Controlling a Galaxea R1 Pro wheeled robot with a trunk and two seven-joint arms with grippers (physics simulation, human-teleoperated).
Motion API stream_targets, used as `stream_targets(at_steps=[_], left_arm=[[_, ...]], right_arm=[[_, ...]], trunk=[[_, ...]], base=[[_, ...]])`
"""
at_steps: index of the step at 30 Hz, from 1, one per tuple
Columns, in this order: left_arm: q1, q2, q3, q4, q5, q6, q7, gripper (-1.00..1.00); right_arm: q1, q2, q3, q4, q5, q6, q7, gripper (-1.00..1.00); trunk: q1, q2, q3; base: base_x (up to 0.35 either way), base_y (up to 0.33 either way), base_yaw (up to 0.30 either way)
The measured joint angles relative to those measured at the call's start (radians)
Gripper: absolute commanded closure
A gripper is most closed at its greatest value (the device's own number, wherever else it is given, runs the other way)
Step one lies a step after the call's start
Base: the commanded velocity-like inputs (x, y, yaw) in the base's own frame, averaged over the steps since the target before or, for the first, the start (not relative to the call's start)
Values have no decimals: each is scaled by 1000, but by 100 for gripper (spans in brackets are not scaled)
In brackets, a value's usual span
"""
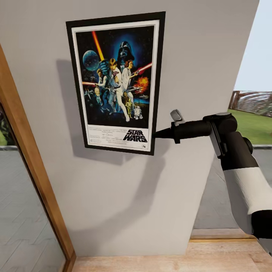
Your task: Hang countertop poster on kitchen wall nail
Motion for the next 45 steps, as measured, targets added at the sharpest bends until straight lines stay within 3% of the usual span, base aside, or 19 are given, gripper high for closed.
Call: stream_targets(at_steps=[37,45], left_arm=[[0,0,0,0,0,0,0,-100],[0,0,0,0,0,0,0,-100]], right_arm=[[1,0,0,0,3,0,0,100],[1,0,0,0,3,0,-2,100]], trunk=[[0,0,0],[0,0,0]], base=[[4,0,0],[189,0,0]])
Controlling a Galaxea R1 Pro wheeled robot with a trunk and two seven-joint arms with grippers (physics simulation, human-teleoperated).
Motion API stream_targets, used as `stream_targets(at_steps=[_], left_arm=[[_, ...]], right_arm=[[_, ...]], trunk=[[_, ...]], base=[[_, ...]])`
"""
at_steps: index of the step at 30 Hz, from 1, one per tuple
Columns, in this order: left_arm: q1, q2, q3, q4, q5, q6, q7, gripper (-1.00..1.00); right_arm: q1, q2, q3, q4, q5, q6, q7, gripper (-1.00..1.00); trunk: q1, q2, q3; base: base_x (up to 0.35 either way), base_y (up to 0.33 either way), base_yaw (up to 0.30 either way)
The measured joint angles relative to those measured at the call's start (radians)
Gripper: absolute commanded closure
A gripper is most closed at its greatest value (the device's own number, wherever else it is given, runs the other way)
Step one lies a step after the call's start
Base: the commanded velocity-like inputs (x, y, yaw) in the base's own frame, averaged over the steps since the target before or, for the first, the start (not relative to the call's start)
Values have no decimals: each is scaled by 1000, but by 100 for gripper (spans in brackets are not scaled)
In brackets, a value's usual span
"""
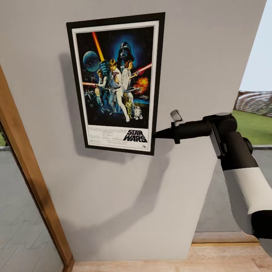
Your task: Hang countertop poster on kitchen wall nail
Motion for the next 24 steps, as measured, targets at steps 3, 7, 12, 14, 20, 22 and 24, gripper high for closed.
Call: stream_targets(at_steps=[3,7,12,14,20,22,24], left_arm=[[0,0,0,0,0,0,0,-100],[0,0,0,0,0,0,0,-100],[0,0,0,0,0,-1,0,-100],[0,0,0,0,0,0,0,-100],[0,0,0,0,0,0,0,-100],[0,0,0,0,0,-1,0,-100],[0,0,0,0,0,-1,0,-100]], right_arm=[[0,0,0,0,0,0,0,100],[0,0,0,0,0,0,0,100],[0,0,0,0,0,0,0,100],[0,0,0,0,0,0,0,100],[0,0,0,1,0,0,0,100],[0,0,0,1,0,0,0,100],[0,0,0,1,0,0,0,100]], trunk=[[0,0,0],[0,0,0],[0,0,0],[0,0,0],[0,0,0],[0,0,0],[0,0,0]], base=[[97,0,0],[34,0,0],[7,0,0],[2,0,0],[0,0,0],[0,0,0],[0,0,0]])
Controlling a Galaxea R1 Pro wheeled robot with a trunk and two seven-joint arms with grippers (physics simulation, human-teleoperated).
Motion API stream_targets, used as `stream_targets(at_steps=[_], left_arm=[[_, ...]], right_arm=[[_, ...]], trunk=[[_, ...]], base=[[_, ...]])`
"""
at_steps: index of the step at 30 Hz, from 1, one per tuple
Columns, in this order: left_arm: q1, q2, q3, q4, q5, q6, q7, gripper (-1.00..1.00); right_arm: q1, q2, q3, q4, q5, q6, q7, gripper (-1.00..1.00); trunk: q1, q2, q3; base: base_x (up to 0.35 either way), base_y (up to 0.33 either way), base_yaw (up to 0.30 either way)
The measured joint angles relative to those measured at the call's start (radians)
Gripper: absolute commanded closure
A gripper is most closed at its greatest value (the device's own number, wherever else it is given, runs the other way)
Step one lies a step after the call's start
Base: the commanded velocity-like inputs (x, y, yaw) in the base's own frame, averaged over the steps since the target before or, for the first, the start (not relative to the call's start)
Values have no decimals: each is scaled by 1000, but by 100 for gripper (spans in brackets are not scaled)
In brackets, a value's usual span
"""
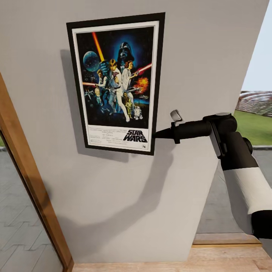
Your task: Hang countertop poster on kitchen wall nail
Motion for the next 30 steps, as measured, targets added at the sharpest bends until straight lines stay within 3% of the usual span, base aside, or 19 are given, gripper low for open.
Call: stream_targets(at_steps=[11,30], left_arm=[[0,0,0,0,0,1,0,-100],[0,0,0,0,0,0,0,-100]], right_arm=[[1,0,0,0,0,0,0,100],[1,1,0,-1,0,0,0,100]], trunk=[[0,0,0],[0,0,0]], base=[[172,0,0],[13,0,0]])
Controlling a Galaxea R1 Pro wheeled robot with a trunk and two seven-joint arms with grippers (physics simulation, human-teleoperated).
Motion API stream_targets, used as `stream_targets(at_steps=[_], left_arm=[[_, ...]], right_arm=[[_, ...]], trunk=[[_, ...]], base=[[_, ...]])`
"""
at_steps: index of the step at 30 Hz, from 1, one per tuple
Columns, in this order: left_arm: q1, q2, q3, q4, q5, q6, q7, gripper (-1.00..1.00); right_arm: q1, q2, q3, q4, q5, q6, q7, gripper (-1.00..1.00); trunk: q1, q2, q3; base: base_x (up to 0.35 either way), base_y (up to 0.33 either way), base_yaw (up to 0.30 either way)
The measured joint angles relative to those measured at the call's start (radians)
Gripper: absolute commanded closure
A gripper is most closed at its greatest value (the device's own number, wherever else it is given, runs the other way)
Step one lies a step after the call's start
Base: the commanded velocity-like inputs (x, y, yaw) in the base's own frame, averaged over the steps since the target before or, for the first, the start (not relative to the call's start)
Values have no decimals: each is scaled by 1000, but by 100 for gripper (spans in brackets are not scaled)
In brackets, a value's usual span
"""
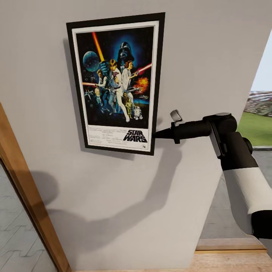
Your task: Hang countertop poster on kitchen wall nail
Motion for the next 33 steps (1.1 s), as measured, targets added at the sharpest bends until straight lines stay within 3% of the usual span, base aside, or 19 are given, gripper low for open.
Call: stream_targets(at_steps=[33], left_arm=[[0,0,0,0,0,1,1,-100]], right_arm=[[0,0,0,1,1,0,-2,100]], trunk=[[0,0,0]], base=[[44,0,0]])
